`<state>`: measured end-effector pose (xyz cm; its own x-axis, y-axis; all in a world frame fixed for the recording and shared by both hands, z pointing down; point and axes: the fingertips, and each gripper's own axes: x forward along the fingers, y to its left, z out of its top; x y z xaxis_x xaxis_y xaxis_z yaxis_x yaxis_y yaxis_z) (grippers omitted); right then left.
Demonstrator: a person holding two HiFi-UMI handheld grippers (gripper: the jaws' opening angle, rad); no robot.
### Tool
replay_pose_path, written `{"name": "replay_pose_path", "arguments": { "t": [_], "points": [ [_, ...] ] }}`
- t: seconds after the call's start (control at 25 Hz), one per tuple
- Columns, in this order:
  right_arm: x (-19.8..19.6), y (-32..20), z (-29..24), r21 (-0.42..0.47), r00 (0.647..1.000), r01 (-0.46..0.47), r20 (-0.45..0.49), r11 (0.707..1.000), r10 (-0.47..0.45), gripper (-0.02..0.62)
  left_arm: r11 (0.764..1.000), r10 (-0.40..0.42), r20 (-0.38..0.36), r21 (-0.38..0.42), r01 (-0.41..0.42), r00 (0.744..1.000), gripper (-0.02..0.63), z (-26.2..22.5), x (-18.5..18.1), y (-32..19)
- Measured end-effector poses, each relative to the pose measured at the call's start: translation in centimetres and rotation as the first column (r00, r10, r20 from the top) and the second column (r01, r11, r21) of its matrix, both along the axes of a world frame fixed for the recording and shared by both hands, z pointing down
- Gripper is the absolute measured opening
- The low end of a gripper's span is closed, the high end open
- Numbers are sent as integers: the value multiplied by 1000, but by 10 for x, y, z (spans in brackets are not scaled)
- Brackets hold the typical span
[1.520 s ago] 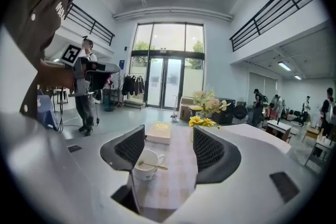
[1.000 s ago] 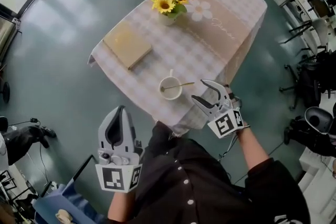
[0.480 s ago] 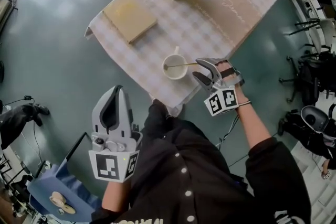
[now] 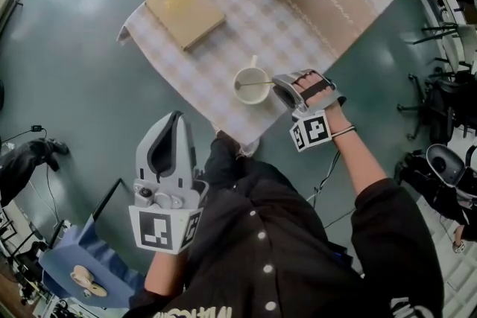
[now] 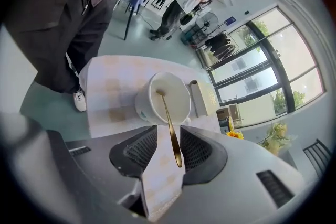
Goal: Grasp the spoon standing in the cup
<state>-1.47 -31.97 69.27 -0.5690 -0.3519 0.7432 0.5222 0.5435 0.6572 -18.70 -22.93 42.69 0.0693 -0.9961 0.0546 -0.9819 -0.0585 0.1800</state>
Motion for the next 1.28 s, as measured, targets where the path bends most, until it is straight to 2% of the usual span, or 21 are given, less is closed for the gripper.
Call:
{"name": "replay_pose_path", "arguments": {
  "t": [0.52,0.96,1.12,1.28],
  "points": [
    [-3,-9,1,55,999,49,-13,997,-48,9,1000,-19,-23,-16,18,1000,9,4,-4,-4],
    [0,-2,-8,31,998,60,-19,998,-59,2,1000,-3,-20,3,3,1000,9,-6,5,-6],
    [8,-1,-11,37,996,74,-53,997,-72,2,1000,0,-25,16,0,1000,9,-11,6,-6],
    [12,0,-25,37,998,62,-30,997,-61,2,1000,2,-24,30,-1,1000,9,-18,9,-7]
  ]
}}
